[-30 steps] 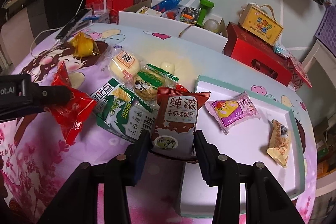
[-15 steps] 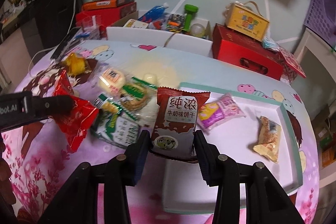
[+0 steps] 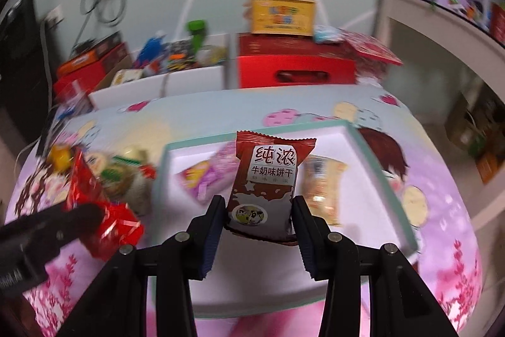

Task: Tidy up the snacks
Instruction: 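Carry both packs over the tray and release them inside, then withdraw both open tools from the tray toward the remaining snacks, then grasp the green-and-white snack pack with the left tool while the right tool grasps the green bean biscuit pack, then carry both green packs over the tray and release them inside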

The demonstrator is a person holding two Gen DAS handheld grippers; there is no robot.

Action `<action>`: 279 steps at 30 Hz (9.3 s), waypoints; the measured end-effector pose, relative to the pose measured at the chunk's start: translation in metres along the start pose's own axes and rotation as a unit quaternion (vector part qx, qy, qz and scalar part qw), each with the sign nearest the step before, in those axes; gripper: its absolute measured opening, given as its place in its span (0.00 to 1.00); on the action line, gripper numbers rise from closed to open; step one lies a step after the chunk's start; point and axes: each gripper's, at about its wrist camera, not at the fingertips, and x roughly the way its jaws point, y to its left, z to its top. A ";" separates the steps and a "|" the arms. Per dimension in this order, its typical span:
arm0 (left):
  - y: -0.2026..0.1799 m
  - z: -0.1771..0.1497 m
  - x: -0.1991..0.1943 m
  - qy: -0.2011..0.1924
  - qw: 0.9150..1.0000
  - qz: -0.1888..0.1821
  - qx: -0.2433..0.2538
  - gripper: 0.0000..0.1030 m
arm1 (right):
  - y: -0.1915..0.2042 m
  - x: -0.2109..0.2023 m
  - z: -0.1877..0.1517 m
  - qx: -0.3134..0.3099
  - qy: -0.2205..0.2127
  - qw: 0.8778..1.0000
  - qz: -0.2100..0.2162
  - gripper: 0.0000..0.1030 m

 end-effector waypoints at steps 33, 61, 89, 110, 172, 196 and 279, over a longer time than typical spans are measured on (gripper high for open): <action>-0.058 -0.031 0.068 0.079 0.993 0.006 0.088 0.66 | -0.085 0.048 -0.026 0.098 0.101 0.989 -0.055 0.46; -0.015 -0.012 0.044 0.029 0.996 0.082 0.023 0.91 | -0.057 0.040 -0.018 0.054 0.087 0.993 -0.058 0.82; 0.020 -0.008 0.035 0.015 0.991 0.129 -0.025 0.97 | -0.058 0.043 -0.016 0.067 0.090 0.993 -0.042 1.00; 0.144 -0.004 -0.030 -0.005 0.971 0.183 -0.155 0.97 | 0.021 0.022 0.002 0.035 0.031 0.998 0.048 1.00; 0.165 0.002 0.022 0.065 0.974 0.143 -0.162 0.97 | 0.161 0.093 -0.030 -0.021 0.155 0.964 0.215 0.63; 0.147 0.007 0.030 0.065 0.981 0.122 -0.136 0.92 | 0.108 0.047 -0.003 0.015 0.084 0.980 0.181 0.62; -0.001 0.038 0.053 0.038 0.994 0.089 0.057 0.51 | -0.033 0.055 0.021 0.150 0.047 0.984 0.081 0.62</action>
